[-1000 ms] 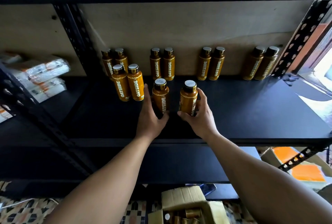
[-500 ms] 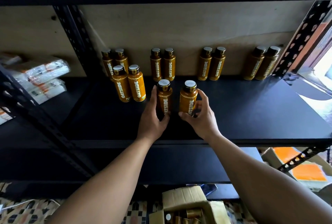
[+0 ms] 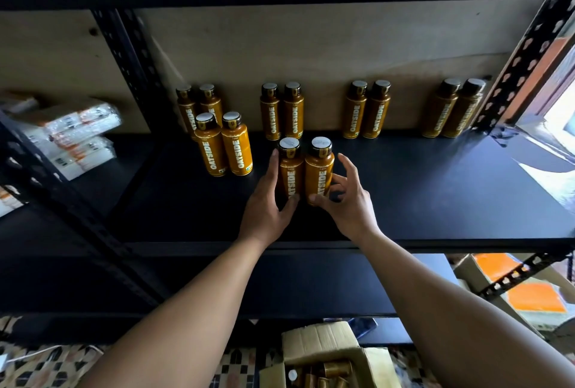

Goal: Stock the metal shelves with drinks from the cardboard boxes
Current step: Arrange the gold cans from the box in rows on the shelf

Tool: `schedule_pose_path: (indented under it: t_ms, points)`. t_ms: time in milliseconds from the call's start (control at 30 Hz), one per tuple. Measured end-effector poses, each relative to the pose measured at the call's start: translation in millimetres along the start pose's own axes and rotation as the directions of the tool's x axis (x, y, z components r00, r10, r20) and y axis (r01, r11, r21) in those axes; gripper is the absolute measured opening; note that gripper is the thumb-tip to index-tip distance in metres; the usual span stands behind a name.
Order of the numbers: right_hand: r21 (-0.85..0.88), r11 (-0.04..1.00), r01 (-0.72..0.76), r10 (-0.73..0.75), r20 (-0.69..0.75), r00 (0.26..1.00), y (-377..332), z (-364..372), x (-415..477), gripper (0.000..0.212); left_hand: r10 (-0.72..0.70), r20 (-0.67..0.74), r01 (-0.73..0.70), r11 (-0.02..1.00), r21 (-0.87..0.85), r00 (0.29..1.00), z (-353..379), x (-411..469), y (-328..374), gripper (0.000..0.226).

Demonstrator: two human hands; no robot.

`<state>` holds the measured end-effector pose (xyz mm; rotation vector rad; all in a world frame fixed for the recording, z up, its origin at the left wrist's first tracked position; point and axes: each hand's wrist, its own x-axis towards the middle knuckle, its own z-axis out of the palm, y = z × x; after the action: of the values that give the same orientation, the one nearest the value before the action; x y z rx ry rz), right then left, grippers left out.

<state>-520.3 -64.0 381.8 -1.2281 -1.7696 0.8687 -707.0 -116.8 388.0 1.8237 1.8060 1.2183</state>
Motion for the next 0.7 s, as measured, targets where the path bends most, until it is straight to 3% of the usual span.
schedule_pose_path:
  t_ms: [233,433,700]
  points:
    - [-0.067,0.994,0.087,-0.086,0.025,0.996,-4,-1,-6,0.112,0.003,0.013,-0.003,1.000,0.024,1.000,-1,-2,1,0.105]
    - [-0.174,0.972,0.157,-0.152,0.043,0.987,-2,0,-5,0.097,0.035,0.025,-0.038,0.994,0.103,0.999,-1,-1,7,0.101]
    - [-0.245,0.956,0.162,-0.149,0.069,0.986,-1,-5,7,0.107,0.031,0.064,-0.041,0.985,0.166,0.997,1,11,5,0.103]
